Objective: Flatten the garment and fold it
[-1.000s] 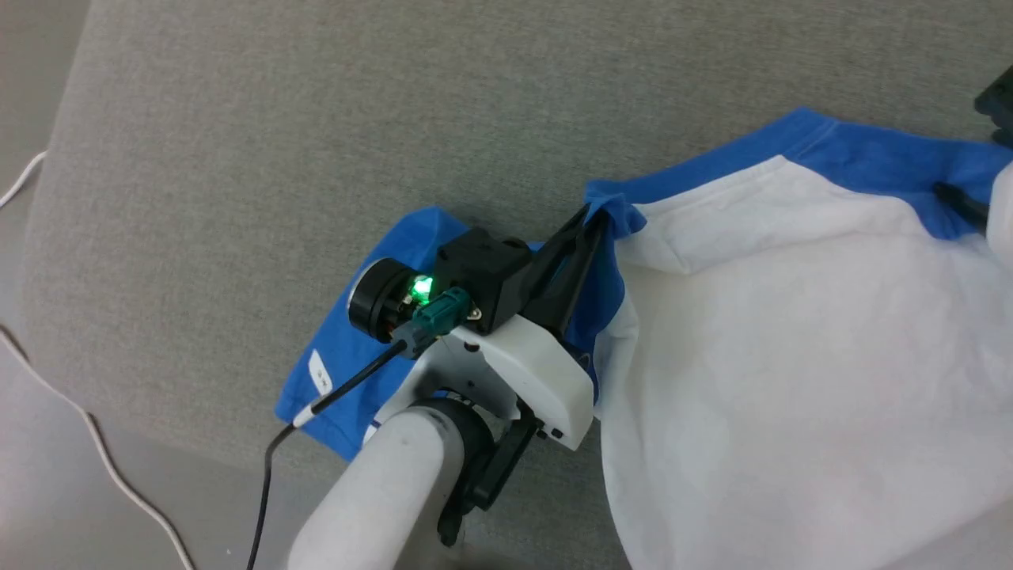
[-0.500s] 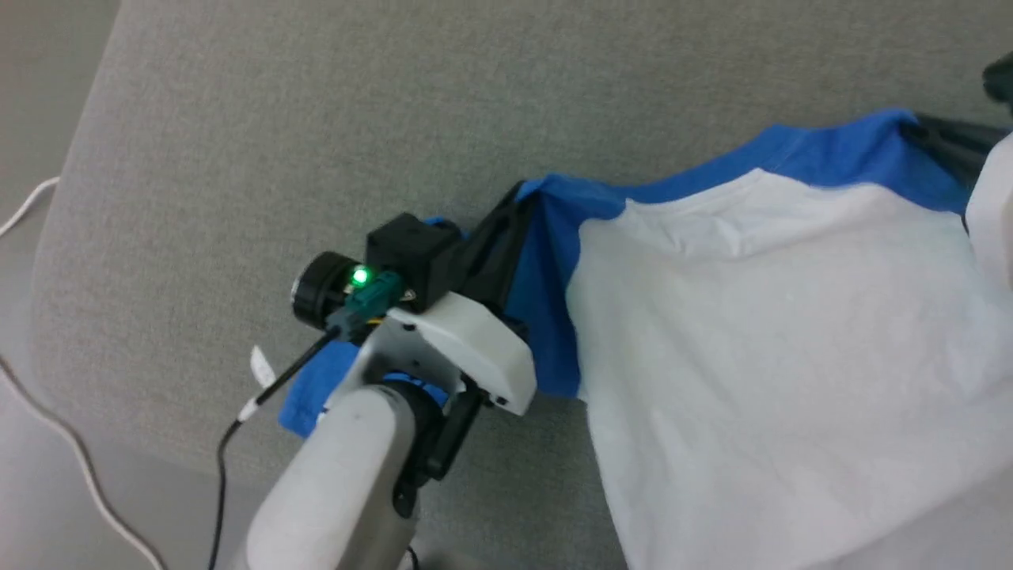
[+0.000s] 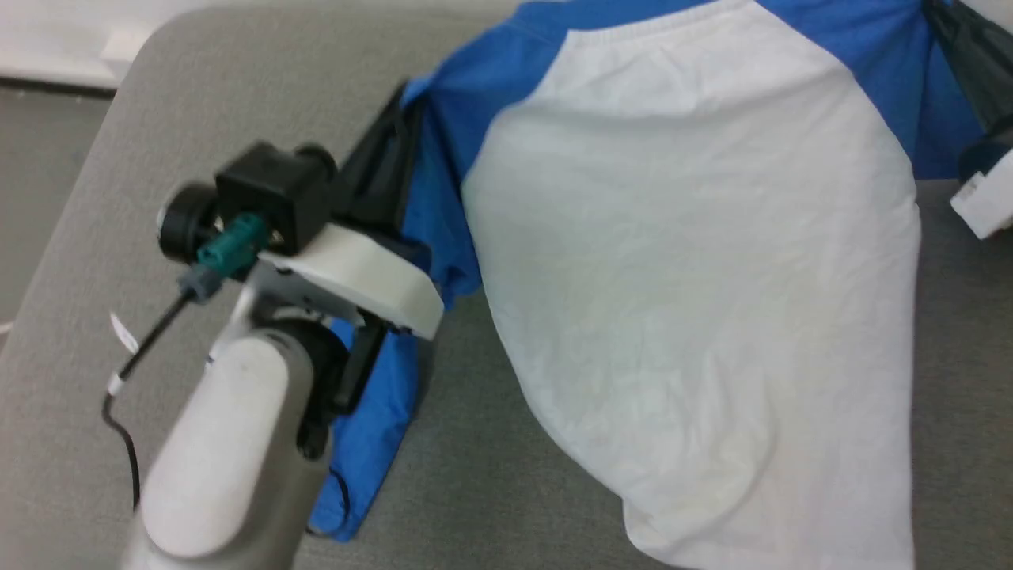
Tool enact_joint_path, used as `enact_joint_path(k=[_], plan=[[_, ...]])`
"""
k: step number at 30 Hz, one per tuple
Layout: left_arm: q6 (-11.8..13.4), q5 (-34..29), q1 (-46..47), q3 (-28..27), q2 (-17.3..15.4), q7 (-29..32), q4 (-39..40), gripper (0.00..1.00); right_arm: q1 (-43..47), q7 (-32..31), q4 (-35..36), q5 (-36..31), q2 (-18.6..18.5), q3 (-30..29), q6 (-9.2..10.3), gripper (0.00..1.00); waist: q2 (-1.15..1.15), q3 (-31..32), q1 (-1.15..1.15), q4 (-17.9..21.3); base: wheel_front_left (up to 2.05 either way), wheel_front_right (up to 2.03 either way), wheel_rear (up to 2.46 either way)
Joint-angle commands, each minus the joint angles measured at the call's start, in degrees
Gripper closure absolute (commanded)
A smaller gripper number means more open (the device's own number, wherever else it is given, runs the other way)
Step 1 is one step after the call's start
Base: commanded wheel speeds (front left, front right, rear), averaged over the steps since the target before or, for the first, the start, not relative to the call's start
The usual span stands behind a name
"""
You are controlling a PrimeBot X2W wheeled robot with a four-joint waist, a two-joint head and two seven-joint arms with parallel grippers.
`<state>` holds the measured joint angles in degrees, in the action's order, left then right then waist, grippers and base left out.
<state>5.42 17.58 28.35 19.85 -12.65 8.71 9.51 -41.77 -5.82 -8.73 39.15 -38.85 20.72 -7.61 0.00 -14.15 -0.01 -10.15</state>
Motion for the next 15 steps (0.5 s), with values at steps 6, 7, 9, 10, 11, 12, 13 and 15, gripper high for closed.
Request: enact_joint_path(k=[6, 7, 9, 10, 11, 12, 13, 15], plan=[[-1.9, -0.2, 10.9, -1.5, -2.0, 3.0, -2.5, 1.0, -2.2, -4.4, 4.1, -6.1, 6.7, -5.9, 0.12, 1.0, 0.0, 10.7, 0.01, 7.9, 0.0, 0.0, 0.0], [-2.2, 0.0, 12.6, -1.8, -2.1, 3.4, -3.5, 1.0, -3.1, -5.2, 4.4, -6.7, 7.6, -6.5, 0.12, 1.0, 0.0, 11.3, 0.01, 8.1, 0.0, 0.0, 0.0], [-3.0, 0.1, 16.2, -2.0, -2.5, 4.6, -5.9, 1.0, -5.1, -6.7, 4.7, -7.8, 9.2, -7.4, 0.12, 1.0, 0.0, 12.3, 0.01, 8.6, 0.0, 0.0, 0.0], [-3.4, 0.3, 17.9, -2.1, -2.6, 5.1, -7.1, 1.0, -6.2, -7.3, 4.6, -8.3, 9.9, -7.8, 0.12, 1.0, 0.0, 12.6, 0.01, 8.8, 0.0, 0.0, 0.0], [-3.9, 0.2, 19.5, -2.0, -2.9, 5.7, -8.2, 1.0, -7.3, -8.0, 4.6, -8.8, 10.5, -7.9, 0.12, 1.0, 0.0, 13.0, 0.01, 9.0, 0.0, 0.0, 0.0], [-4.4, 0.2, 21.0, -2.0, -3.2, 6.2, -9.2, 1.0, -8.4, -8.6, 4.4, -9.2, 11.0, -8.1, 0.12, 1.0, 0.0, 13.3, 0.01, 9.2, 0.0, 0.0, 0.0], [-4.7, 0.4, 22.4, -2.0, -3.2, 6.8, -10.2, 1.0, -9.4, -9.2, 4.1, -9.5, 11.6, -8.3, 0.12, 1.0, 0.0, 13.6, 0.01, 9.4, 0.0, 0.0, 0.0], [-5.3, 0.8, 25.0, -2.1, -3.3, 8.0, -11.9, 1.0, -11.4, -10.5, 3.4, -9.8, 12.6, -8.4, 0.12, 1.0, 0.0, 14.0, 0.01, 9.8, 0.0, 0.0, 0.0]])
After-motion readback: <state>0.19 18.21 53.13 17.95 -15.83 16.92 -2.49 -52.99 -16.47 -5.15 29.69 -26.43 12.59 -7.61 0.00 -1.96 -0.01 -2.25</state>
